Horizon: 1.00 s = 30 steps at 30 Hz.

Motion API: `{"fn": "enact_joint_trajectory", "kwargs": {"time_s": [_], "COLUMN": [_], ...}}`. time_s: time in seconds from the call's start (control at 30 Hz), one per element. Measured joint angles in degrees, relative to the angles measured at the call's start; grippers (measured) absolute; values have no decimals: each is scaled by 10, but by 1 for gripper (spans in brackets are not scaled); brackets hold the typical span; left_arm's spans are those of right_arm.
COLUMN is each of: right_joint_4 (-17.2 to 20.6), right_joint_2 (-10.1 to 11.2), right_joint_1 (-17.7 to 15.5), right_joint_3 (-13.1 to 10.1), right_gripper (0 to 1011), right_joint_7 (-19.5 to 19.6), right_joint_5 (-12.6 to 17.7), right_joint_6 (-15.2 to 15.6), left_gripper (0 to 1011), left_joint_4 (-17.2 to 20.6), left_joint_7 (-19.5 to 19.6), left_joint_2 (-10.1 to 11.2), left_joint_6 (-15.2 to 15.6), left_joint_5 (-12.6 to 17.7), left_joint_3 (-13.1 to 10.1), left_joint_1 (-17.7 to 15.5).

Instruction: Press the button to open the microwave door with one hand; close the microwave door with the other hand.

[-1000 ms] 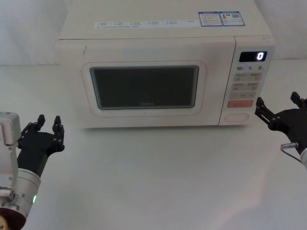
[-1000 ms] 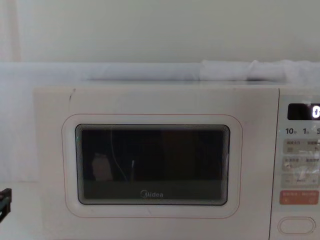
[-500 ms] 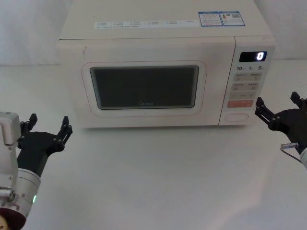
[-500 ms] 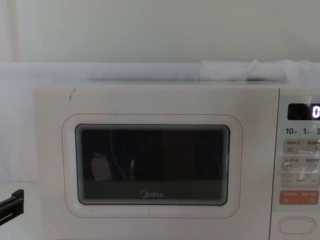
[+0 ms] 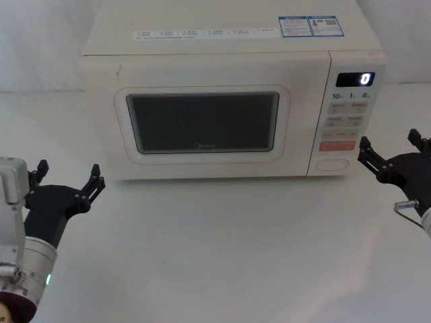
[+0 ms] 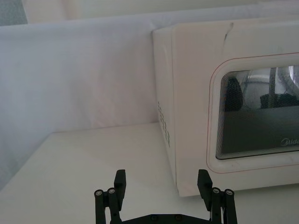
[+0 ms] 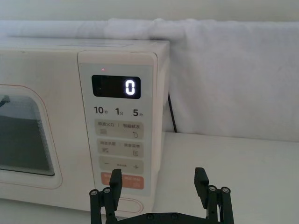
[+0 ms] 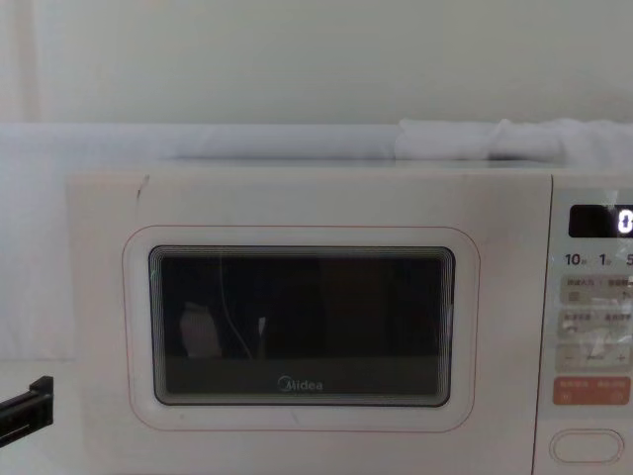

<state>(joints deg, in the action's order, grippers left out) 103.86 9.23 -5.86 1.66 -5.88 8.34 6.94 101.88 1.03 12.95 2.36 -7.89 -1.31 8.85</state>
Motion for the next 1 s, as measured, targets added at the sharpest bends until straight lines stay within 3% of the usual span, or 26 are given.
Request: {"fn": "enact_joint_trajectory", "kwargs": {"time_s": [1.0], "right_joint_4": [0], "right_joint_2": [0], "right_joint_1": [0], "right_joint_3": [0], "right_gripper": [1000], "right_joint_7": [0], "right_joint_5": [0], "right_joint_6": [0], "left_gripper": [1001], "left_joint_4": [0], "left_joint_7": [0], "left_joint_2": [0], "left_joint_6": [0], "left_joint_5": [0], "left_joint_3": [0], "left_joint_1": [0]}}
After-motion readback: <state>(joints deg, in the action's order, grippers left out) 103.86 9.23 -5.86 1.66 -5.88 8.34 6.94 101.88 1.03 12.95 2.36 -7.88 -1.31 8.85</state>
